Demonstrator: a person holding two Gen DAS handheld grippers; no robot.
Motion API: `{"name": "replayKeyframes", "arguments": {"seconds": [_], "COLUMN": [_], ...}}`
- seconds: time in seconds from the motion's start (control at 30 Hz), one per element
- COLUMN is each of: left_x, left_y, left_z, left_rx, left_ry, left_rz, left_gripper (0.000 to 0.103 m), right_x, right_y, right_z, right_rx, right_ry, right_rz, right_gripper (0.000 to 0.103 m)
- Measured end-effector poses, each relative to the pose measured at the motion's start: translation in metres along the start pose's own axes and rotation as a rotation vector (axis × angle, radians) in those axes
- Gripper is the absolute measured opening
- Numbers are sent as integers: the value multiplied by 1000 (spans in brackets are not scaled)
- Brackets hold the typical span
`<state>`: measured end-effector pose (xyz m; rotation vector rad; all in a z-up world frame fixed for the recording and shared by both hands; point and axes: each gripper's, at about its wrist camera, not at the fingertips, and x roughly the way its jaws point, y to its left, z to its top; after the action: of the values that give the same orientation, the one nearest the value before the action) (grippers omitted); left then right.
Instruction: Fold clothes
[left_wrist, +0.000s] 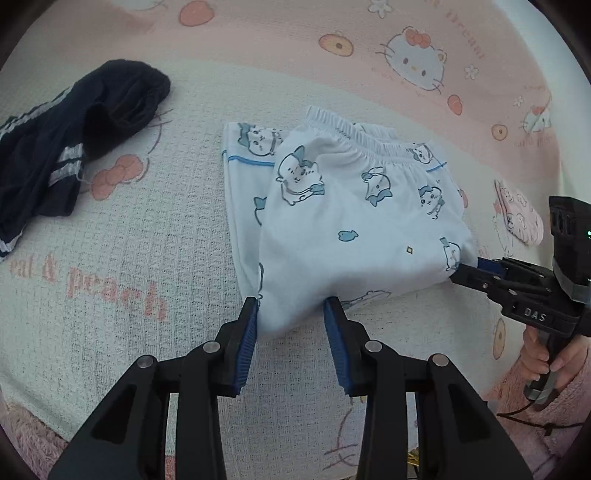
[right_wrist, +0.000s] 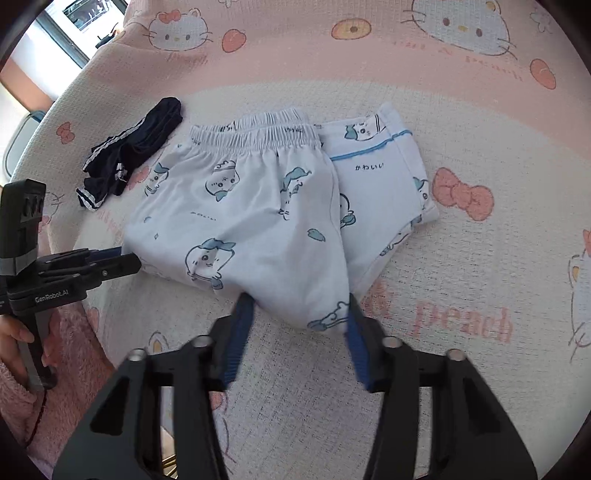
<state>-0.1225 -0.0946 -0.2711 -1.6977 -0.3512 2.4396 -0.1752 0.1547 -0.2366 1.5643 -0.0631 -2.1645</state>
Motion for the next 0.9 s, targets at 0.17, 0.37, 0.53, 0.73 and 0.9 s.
{"name": "replayKeyframes", "arguments": {"seconds": [0.17,0.37,0.53,0.73,0.9], "left_x": [-14,-29,-30,-32,-15], "left_y": [-2,-20,-30,-41,-35], "left_z": [6,6,-10,-41,-56], "left_rx": [30,125,190,281,273], "left_ry": [2,32,85,169,299], "left_rz": [-82,-129,-148,-122,-70], "left_gripper": [6,6,6,6,13], "right_x": [-10,-46,-61,-62,-54], "right_y": [-5,-6,-13,-4,-10], "right_z": [-3,-14,-46,-86,-110], "right_rx": [21,4,53,48,80], "right_ry": [-12,7,39,110,178], "right_rz": [33,63,87,55,2], "right_gripper": [12,11,11,11,15]}}
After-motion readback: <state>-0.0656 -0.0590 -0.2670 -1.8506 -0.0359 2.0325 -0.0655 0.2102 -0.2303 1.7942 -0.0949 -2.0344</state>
